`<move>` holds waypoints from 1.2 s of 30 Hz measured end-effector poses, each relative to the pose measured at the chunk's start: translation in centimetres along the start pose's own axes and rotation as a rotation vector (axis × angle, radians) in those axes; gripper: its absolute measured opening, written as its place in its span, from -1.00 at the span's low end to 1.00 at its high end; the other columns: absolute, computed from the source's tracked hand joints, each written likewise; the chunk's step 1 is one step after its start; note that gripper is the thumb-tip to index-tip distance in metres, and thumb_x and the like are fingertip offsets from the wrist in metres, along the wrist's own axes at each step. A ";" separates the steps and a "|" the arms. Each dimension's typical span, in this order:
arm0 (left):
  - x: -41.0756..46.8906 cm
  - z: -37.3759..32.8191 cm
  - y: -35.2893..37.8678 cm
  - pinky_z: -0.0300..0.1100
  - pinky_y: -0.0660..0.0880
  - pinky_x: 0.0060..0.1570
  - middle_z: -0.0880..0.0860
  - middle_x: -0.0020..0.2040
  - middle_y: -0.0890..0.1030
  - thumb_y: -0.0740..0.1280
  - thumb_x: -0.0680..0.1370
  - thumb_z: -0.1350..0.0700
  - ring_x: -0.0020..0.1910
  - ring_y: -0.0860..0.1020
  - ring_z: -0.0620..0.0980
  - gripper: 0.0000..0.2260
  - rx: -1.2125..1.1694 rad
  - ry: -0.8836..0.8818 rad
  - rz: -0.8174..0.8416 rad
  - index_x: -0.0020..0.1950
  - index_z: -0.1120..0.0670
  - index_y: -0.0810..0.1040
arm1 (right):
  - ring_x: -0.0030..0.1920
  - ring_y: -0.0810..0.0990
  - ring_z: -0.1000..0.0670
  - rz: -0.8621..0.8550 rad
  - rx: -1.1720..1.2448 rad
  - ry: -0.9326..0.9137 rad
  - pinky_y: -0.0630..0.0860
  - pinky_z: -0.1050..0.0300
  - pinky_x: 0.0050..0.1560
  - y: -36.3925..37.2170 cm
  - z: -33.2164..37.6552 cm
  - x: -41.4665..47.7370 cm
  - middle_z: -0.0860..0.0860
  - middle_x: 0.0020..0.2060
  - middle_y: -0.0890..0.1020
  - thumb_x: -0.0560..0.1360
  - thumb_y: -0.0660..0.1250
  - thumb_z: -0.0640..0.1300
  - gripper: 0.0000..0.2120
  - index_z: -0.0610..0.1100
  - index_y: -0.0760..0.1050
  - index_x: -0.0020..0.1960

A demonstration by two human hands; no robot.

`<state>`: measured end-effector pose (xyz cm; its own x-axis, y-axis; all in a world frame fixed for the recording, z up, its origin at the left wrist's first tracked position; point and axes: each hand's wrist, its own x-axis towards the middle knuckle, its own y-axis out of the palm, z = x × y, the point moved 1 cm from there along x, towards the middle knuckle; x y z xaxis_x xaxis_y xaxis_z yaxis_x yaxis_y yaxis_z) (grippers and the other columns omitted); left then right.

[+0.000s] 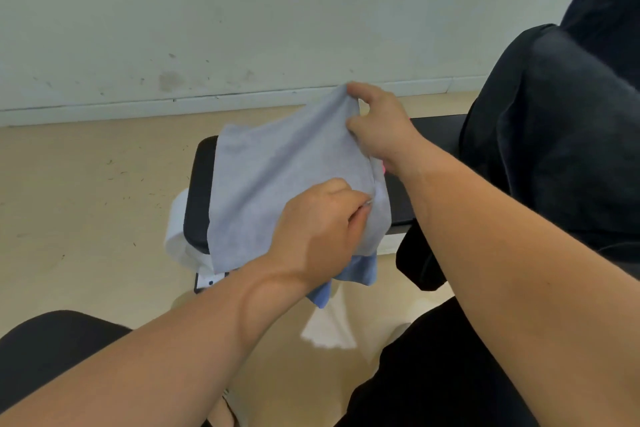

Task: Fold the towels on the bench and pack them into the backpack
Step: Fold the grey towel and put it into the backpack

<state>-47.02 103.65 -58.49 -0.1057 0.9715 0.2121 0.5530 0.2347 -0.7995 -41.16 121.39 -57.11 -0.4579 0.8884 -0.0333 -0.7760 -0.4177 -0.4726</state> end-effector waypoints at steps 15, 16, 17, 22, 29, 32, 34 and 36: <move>0.3 0.3 5.4 -0.08 0.46 -0.32 -0.01 -0.26 0.53 0.18 0.54 0.06 -0.28 0.53 0.05 -0.73 0.254 0.073 0.077 -0.25 0.07 0.61 | 0.11 0.56 0.06 -0.019 0.069 0.167 0.48 0.22 0.23 -0.4 -5.9 -2.7 0.07 0.06 0.58 0.50 0.28 -0.35 -0.55 -0.13 0.53 0.38; 0.2 0.1 5.5 -0.09 0.46 -0.40 -0.01 -0.32 0.51 0.18 0.51 0.06 -0.35 0.51 0.05 -0.72 0.226 0.121 -0.009 -0.30 0.07 0.60 | 0.13 0.53 0.09 -0.042 0.084 0.154 0.47 0.24 0.23 -0.8 -5.6 -2.9 0.06 0.12 0.58 0.51 0.26 -0.35 -0.54 -0.12 0.53 0.38; 0.1 -0.1 5.5 -0.10 0.46 -0.44 -0.01 -0.35 0.50 0.17 0.49 0.06 -0.39 0.49 0.05 -0.72 0.202 0.159 -0.071 -0.32 0.07 0.61 | 0.15 0.51 0.11 -0.064 0.092 0.141 0.45 0.25 0.23 -1.2 -5.3 -3.0 0.06 0.19 0.57 0.51 0.26 -0.34 -0.54 -0.09 0.53 0.38; 0.1 -1.6 6.1 -0.08 0.47 -0.42 0.04 -0.32 0.53 0.13 0.52 0.06 -0.35 0.50 0.10 -0.67 0.137 0.233 -0.038 -0.30 0.12 0.60 | 0.17 0.51 0.03 -0.123 -0.064 0.108 0.48 0.07 0.30 -2.5 -6.0 -3.9 0.01 0.21 0.56 0.52 0.27 -0.30 -0.56 -0.09 0.52 0.38; 0.0 0.5 5.4 -0.04 0.48 -0.03 -0.04 -0.04 0.57 0.18 0.57 -0.23 -0.03 0.55 0.02 -0.63 0.292 -0.007 0.303 -0.02 0.02 0.61 | 0.26 0.52 -0.13 0.007 -0.317 0.157 0.47 0.00 0.26 -0.9 -8.6 -4.6 -0.09 0.32 0.51 0.50 0.32 -0.14 -0.52 -0.09 0.46 0.42; 1.0 2.9 2.3 -0.02 0.50 -0.12 0.00 -0.11 0.58 0.17 0.51 -0.19 -0.10 0.56 0.06 -0.63 0.170 -0.043 0.005 0.00 0.03 0.62 | 0.32 0.46 -0.15 0.001 -0.318 0.152 0.44 -0.05 0.31 -0.5 -7.7 -3.1 -0.05 0.34 0.49 0.50 0.31 -0.03 -0.50 -0.01 0.42 0.44; 1.9 4.8 0.2 -0.01 0.50 -0.08 0.03 -0.06 0.56 0.25 0.52 -0.14 -0.07 0.55 0.09 -0.68 0.151 -0.106 -0.101 0.06 0.06 0.60 | 0.36 0.43 -0.16 -0.004 -0.303 0.171 0.42 -0.08 0.35 -0.3 -7.0 -2.1 -0.03 0.37 0.48 0.51 0.31 0.00 -0.49 0.00 0.40 0.46; 2.9 6.9 -1.6 0.00 0.50 0.01 0.06 0.07 0.54 0.33 0.53 -0.11 0.04 0.53 0.10 -0.67 0.176 -0.214 -0.107 0.19 0.05 0.54 | 0.34 0.45 -0.14 -0.016 -0.217 0.213 0.45 -0.11 0.33 -0.1 -6.4 -1.3 -0.02 0.38 0.47 0.52 0.30 0.04 -0.47 0.01 0.36 0.47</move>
<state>-53.90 106.35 -60.51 -0.3378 0.9213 0.1926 0.3790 0.3204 -0.8682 -37.67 121.46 -62.66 -0.3272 0.9241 -0.1974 -0.6614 -0.3732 -0.6506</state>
